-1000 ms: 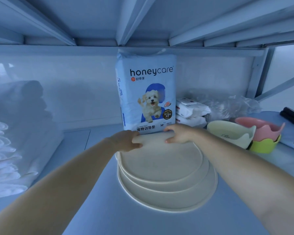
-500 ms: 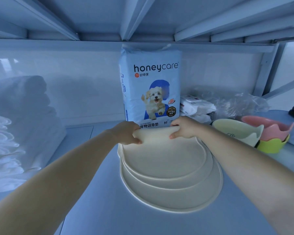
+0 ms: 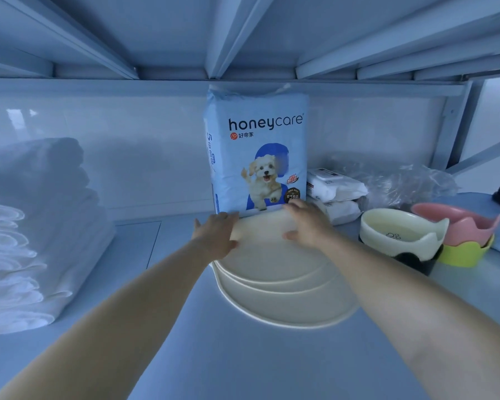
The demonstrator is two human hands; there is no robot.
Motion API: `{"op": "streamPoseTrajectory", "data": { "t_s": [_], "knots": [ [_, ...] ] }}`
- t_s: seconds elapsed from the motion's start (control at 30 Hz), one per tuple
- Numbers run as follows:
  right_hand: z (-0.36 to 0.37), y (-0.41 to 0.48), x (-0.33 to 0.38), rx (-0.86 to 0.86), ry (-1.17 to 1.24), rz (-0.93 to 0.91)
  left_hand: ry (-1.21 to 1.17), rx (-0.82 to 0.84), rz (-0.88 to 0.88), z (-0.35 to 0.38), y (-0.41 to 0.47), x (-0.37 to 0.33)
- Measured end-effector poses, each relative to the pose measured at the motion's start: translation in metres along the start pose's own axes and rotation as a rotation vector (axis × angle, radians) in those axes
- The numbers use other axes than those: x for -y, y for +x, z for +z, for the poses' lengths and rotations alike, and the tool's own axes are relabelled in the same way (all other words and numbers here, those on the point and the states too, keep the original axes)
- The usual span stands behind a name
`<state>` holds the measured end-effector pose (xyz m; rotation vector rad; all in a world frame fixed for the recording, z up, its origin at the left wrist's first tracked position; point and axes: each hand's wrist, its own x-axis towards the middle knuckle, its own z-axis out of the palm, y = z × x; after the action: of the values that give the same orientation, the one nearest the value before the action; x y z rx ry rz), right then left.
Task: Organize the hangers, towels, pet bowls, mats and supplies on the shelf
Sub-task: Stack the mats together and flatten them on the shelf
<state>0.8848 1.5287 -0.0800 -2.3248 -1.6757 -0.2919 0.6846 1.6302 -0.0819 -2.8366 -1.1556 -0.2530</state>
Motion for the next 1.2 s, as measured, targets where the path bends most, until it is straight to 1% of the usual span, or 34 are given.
{"op": "streamPoseTrajectory", "data": {
  "t_s": [0.07, 0.1, 0.17, 0.27, 0.33, 0.47, 0.57, 0.63, 0.7, 0.77, 0.83, 0.87, 0.97, 1.03, 1.17, 1.2],
  "knots": [
    [0.010, -0.010, -0.006, -0.058, 0.097, 0.003, -0.036, -0.003, 0.036, 0.011, -0.010, -0.002],
    [0.013, -0.014, -0.009, -0.060, 0.134, 0.011, -0.089, 0.010, 0.048, 0.016, -0.015, -0.002],
    [0.018, -0.023, -0.014, 0.051, 0.170, 0.018, -0.213, 0.080, 0.051, 0.024, -0.024, -0.002],
    [0.018, -0.038, -0.017, 0.298, 0.145, 0.061, -0.256, 0.148, 0.093, 0.029, -0.028, 0.005],
    [0.015, -0.045, -0.016, 0.373, 0.101, 0.074, -0.258, 0.165, 0.129, 0.027, -0.026, 0.011],
    [0.011, -0.057, -0.004, 0.453, 0.040, 0.128, -0.220, 0.208, 0.166, 0.021, -0.022, 0.017],
    [0.012, -0.067, 0.007, 0.452, 0.042, 0.197, -0.185, 0.197, 0.170, 0.019, -0.024, 0.018],
    [0.012, -0.071, 0.013, 0.436, 0.052, 0.223, -0.179, 0.138, 0.130, 0.020, -0.030, 0.015],
    [0.012, -0.074, 0.013, 0.405, 0.062, 0.220, -0.220, 0.063, 0.055, 0.023, -0.039, 0.005],
    [0.009, -0.074, 0.005, 0.312, 0.072, 0.216, -0.309, 0.035, 0.000, 0.027, -0.047, -0.006],
    [0.008, -0.074, -0.005, 0.209, 0.069, 0.237, -0.357, 0.031, -0.012, 0.030, -0.056, -0.016],
    [0.007, -0.074, -0.008, 0.187, 0.077, 0.252, -0.360, 0.025, -0.006, 0.030, -0.060, -0.019],
    [0.009, -0.079, -0.010, 0.202, 0.109, 0.275, -0.371, 0.046, -0.007, 0.027, -0.067, -0.024],
    [0.011, -0.082, -0.009, 0.208, 0.099, 0.291, -0.379, 0.077, -0.055, 0.024, -0.069, -0.027],
    [0.005, -0.087, -0.008, 0.244, 0.069, 0.366, -0.288, 0.023, -0.285, 0.029, -0.074, -0.036],
    [0.002, -0.089, -0.007, 0.255, 0.069, 0.382, -0.287, 0.020, -0.320, 0.031, -0.074, -0.036]
  ]
}}
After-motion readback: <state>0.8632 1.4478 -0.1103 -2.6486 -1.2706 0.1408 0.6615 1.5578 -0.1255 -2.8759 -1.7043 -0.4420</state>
